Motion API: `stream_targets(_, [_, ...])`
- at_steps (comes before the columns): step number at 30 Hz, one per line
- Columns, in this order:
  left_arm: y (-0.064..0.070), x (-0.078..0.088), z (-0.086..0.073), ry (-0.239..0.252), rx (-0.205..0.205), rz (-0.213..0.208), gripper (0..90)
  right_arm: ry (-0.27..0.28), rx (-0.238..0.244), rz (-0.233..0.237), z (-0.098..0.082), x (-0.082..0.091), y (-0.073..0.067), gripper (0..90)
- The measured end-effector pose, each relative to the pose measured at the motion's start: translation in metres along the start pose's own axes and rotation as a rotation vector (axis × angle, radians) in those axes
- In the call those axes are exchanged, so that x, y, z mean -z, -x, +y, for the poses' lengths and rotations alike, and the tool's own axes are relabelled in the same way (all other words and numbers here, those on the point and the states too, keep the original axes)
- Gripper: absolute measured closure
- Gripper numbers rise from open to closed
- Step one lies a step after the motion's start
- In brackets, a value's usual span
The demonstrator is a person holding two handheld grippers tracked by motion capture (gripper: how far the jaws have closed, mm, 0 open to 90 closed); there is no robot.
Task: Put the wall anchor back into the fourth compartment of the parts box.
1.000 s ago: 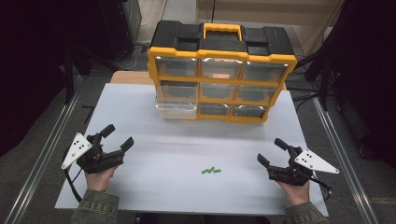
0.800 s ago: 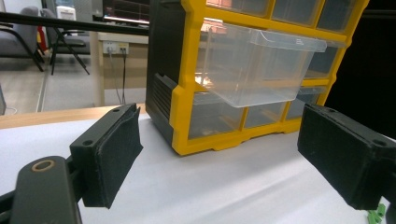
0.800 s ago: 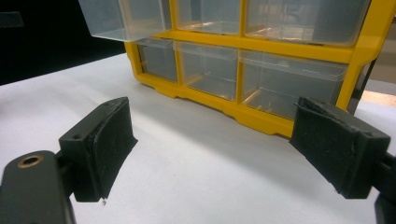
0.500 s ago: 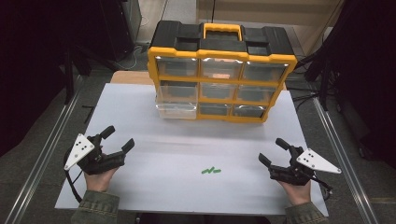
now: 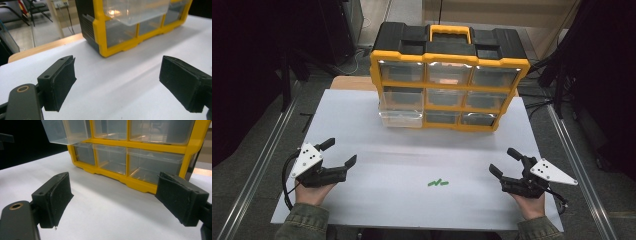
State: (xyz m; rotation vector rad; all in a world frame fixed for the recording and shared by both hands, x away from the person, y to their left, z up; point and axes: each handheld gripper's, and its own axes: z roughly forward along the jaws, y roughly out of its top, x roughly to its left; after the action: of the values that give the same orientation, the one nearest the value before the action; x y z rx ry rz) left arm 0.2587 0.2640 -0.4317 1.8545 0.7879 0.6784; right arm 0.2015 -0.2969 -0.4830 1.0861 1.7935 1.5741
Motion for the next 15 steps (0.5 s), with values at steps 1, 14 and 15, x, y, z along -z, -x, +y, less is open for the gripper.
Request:
stream_targets(1, [-0.001, 0.0, 0.001, -0.015, -0.003, -0.008, 13.7, -0.002, 0.001, 0.001, 0.0, 0.0, 0.0, 13.8])
stream_targets(14, [-0.006, -0.014, 0.016, -0.369, -0.177, -0.141, 13.7, -0.004, 0.007, 0.0, 0.0, 0.0, 0.0, 13.8])
stream_targets(15, [-0.004, -0.018, 0.017, -0.402, -0.192, -0.159, 13.7, -0.004, 0.007, 0.0, 0.0, 0.0, 0.0, 13.8])
